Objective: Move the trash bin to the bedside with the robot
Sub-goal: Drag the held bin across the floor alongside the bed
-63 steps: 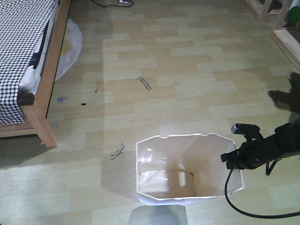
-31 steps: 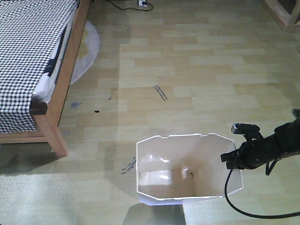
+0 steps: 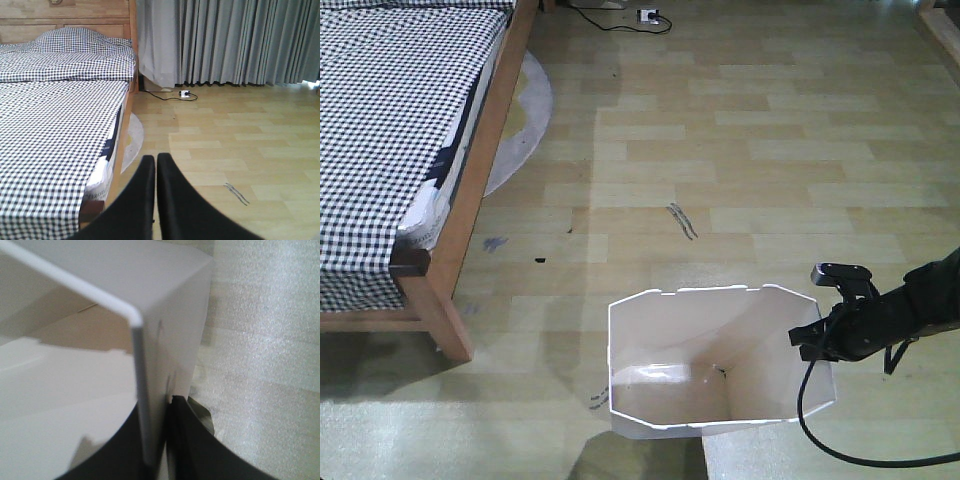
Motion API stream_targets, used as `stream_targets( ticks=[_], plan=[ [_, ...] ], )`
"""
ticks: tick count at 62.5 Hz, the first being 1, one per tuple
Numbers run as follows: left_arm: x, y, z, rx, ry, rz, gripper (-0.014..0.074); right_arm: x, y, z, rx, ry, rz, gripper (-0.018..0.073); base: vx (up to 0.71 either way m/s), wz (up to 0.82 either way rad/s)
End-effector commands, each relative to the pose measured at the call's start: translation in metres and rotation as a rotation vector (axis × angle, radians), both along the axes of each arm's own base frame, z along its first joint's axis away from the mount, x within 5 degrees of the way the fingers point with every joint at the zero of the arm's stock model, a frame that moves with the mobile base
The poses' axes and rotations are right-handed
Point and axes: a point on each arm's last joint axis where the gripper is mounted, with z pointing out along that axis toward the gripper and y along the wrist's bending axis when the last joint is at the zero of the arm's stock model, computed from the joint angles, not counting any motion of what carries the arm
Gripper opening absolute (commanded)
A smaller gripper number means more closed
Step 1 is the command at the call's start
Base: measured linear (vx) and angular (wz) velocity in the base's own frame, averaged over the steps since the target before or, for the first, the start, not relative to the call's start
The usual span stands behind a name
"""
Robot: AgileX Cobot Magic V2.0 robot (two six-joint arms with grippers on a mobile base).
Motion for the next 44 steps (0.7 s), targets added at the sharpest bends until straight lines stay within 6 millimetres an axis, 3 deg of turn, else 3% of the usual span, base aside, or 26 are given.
stream_targets(
  ticks=[1,44],
  plan=[
    [0.0002,-0.0001,0.0015,-0.014,-0.074,-0.001,-0.0006,0.0136,0.0093,0.0314,0.151,-0.084,-0.005,-0.0005,0.23,-0.03],
    [0.0002,-0.0001,0.0015,-0.014,-0.074,-0.001,-0.0006,0.0136,0.0093,0.0314,0.151,-0.084,-0.005,-0.0005,0.24,-0.07]
  ],
)
